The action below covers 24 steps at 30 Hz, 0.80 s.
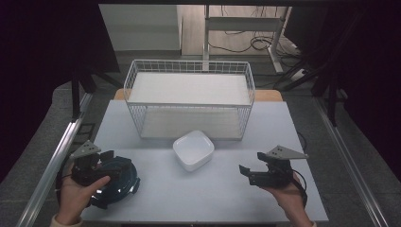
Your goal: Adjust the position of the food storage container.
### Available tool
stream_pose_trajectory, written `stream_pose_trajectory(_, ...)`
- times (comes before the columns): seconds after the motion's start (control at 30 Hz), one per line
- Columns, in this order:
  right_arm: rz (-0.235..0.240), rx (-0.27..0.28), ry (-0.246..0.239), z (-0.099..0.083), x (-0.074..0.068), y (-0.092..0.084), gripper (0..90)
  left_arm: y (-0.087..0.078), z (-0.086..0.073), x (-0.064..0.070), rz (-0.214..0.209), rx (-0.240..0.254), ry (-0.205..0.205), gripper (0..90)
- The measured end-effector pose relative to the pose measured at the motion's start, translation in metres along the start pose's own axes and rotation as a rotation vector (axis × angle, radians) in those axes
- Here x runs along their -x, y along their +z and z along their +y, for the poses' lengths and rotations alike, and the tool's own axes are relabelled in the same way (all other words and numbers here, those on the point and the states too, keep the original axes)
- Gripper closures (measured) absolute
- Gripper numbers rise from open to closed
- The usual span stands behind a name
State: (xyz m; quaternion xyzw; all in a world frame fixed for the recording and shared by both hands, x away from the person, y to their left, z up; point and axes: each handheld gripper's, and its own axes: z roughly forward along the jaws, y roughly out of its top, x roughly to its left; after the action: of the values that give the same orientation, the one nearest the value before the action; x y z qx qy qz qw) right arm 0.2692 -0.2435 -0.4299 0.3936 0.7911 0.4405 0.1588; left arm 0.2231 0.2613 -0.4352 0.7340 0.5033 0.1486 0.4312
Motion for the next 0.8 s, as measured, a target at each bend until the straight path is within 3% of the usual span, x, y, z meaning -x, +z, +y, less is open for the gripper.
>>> stream_pose_trajectory(0.5, -0.003, -0.016, 0.03, -0.0071, 0.0082, -0.0016, 16.4, -0.0059, -0.0054, 0.0013, 0.0, -0.011, 0.017, 19.6)
stream_pose_trajectory(0.8, -0.007, -0.02, 0.024, -0.0067, 0.008, -0.0015, 16.7, -0.0091, -0.0055, -0.0055, 0.019, -0.02, -0.003, 20.9)
